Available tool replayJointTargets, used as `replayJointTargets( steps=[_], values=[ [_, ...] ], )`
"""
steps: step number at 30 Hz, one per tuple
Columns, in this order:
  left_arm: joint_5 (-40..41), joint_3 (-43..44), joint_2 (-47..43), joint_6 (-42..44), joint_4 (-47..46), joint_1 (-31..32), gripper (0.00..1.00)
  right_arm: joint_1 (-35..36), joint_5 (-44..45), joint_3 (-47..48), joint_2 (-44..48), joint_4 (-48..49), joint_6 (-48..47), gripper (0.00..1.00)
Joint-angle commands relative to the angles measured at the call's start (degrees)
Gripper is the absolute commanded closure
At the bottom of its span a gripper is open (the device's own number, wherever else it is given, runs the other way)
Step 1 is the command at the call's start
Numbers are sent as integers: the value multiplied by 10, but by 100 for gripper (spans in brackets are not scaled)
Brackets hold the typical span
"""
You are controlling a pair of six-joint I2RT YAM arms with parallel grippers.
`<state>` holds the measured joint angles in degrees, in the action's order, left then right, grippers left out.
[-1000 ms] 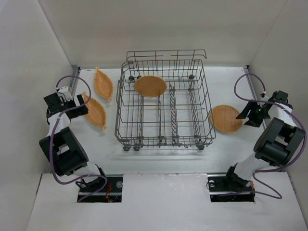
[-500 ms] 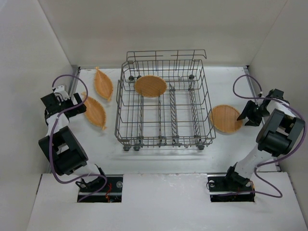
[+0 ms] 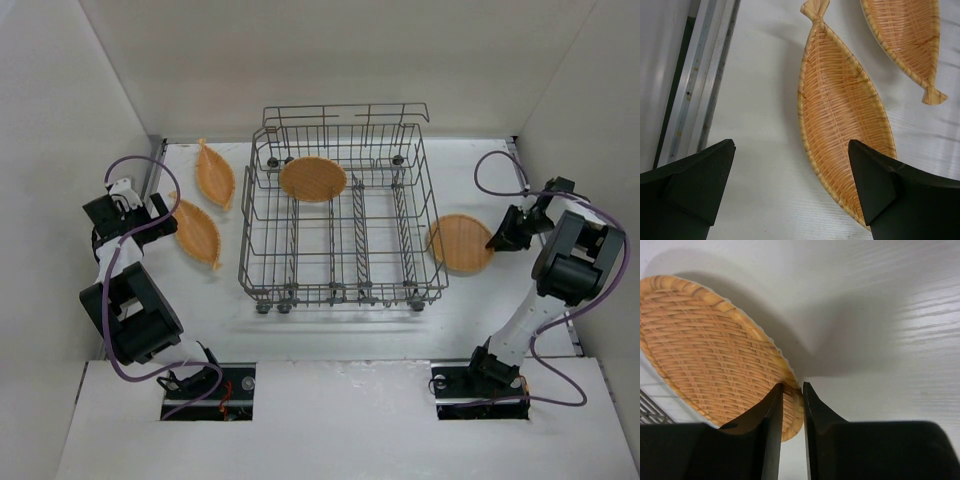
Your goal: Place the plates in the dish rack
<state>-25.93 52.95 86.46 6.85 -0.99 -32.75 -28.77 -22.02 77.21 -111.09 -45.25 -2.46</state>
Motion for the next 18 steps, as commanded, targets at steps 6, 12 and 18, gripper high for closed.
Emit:
replayJointTargets(
  steps=[6, 12, 18],
  values=[
    [-2, -8, -20, -12, -30, -6, 0, 9, 9, 9, 2, -13, 2, 100],
    [-2, -4, -15, -12, -26, -6, 0, -17, -20, -13, 91, 14, 3, 100],
    [-1, 0, -9, -13, -23, -4, 0, -40, -82, -16, 177, 35, 17, 100]
  ],
)
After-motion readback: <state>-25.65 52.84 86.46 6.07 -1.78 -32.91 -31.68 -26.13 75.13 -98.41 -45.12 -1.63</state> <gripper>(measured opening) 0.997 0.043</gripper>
